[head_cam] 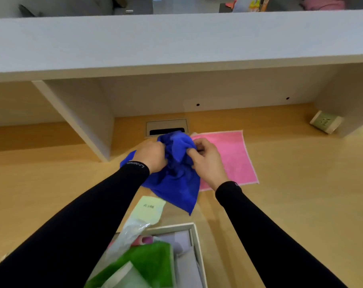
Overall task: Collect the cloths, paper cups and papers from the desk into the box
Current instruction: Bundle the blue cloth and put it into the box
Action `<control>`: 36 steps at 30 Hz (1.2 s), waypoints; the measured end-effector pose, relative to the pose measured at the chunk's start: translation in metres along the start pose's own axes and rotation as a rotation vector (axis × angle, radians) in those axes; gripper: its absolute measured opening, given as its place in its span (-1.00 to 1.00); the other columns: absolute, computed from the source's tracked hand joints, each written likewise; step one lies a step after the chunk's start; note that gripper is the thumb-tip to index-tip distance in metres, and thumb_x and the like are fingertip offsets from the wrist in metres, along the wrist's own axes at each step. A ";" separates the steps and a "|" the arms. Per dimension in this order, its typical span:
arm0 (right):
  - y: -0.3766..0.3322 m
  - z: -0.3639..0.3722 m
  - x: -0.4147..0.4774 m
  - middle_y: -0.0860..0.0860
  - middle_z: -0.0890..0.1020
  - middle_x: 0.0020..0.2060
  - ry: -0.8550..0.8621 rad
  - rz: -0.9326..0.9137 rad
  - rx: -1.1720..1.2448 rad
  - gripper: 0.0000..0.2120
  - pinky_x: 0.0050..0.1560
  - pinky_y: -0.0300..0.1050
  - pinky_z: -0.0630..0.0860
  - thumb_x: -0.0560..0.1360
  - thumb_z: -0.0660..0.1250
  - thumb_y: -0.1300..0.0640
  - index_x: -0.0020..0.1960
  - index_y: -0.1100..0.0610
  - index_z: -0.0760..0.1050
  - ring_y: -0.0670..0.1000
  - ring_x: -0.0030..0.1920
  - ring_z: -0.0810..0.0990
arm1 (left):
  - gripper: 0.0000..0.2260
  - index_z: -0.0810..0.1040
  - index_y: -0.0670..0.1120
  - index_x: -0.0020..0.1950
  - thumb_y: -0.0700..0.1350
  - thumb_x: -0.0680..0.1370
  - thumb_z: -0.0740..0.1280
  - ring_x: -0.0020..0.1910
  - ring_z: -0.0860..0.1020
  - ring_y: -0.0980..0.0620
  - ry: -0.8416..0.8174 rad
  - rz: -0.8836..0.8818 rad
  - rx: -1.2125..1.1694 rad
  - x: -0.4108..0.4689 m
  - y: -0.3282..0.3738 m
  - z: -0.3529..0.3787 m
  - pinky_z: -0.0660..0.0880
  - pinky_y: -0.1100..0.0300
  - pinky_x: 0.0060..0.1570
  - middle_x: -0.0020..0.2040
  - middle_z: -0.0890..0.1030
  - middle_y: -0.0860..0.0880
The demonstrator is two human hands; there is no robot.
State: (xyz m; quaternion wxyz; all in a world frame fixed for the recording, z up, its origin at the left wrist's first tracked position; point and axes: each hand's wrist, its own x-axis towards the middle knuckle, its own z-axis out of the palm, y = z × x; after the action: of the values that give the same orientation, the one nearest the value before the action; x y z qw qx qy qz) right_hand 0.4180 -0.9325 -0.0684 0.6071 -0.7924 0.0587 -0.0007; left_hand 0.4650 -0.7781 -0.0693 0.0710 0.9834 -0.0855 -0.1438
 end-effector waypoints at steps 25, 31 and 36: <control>-0.222 -0.001 -0.200 -0.13 0.64 -0.43 0.029 -0.518 0.420 -0.91 -0.54 -0.36 0.44 0.52 0.28 0.22 -0.10 0.05 0.45 -0.22 -0.45 0.55 | -0.92 0.42 -0.23 -0.01 -0.25 0.53 0.26 -0.36 0.61 0.04 0.318 0.424 -1.371 -0.272 -0.020 -0.182 0.58 0.18 -0.43 -0.17 0.55 -0.16; -0.118 0.012 -0.219 -0.09 0.59 -0.34 0.040 -0.178 -0.031 -0.69 -0.46 -0.31 0.49 0.46 0.33 0.30 -0.05 -0.11 0.40 -0.16 -0.41 0.54 | -0.63 0.38 -0.06 0.24 -0.29 0.47 0.31 -0.12 0.58 0.06 0.137 0.366 -0.987 -0.270 -0.038 -0.082 0.60 0.13 -0.08 0.08 0.55 -0.09; -0.074 0.006 -0.231 0.02 0.64 -0.23 -0.028 -0.119 -0.801 -0.86 -0.28 -0.10 0.49 0.31 0.26 0.24 -0.17 0.04 0.49 0.08 -0.21 0.61 | -0.56 0.35 -0.01 0.39 0.02 0.52 0.26 0.28 0.40 0.03 -0.054 0.555 -0.302 -0.272 -0.049 -0.031 0.28 0.30 0.18 0.37 0.43 -0.01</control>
State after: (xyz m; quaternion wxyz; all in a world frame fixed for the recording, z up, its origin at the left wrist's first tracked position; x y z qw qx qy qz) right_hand 0.1959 -0.8861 0.0172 0.2498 -0.9683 -0.0002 -0.0020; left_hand 0.2249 -0.6753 0.0253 0.2507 0.8966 -0.3299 -0.1560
